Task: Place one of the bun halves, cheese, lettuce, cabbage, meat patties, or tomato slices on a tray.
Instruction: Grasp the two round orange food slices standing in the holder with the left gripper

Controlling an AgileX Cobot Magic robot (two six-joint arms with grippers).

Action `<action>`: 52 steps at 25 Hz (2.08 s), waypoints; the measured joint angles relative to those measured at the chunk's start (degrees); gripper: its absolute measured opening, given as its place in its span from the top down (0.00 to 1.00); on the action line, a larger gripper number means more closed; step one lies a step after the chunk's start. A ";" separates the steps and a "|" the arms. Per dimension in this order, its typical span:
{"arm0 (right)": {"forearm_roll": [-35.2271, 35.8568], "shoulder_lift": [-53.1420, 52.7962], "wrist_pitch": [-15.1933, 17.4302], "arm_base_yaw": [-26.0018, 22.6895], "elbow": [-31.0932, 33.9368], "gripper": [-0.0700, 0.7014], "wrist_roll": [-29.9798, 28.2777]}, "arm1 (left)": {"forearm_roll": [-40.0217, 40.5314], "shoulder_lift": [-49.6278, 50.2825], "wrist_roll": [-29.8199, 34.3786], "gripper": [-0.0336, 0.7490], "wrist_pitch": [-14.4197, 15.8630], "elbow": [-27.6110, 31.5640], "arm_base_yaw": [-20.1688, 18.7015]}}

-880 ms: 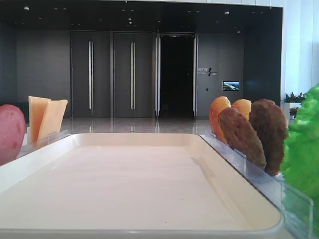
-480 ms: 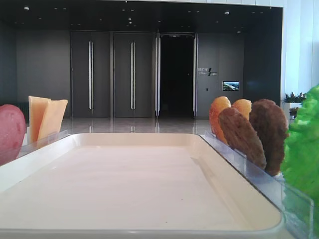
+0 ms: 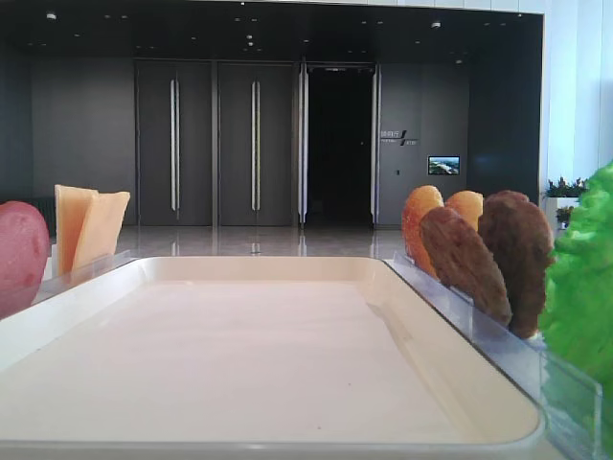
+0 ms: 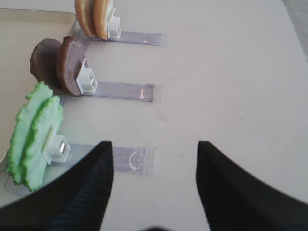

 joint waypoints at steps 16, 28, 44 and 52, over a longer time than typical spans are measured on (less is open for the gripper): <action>0.00 0.00 0.00 0.00 0.00 0.39 0.00 | 0.42 19.50 -3.73 0.40 3.11 -6.66 0.00; 0.00 0.00 0.00 0.00 0.00 0.39 0.00 | -2.97 42.56 -5.16 0.40 1.90 -12.45 0.00; 0.00 0.00 0.00 0.00 0.00 0.39 0.00 | -4.89 64.89 -4.64 0.40 -0.88 -20.00 0.00; 0.00 0.00 0.00 0.00 0.00 0.39 0.00 | -5.93 64.89 -4.48 0.40 -0.87 -20.11 0.00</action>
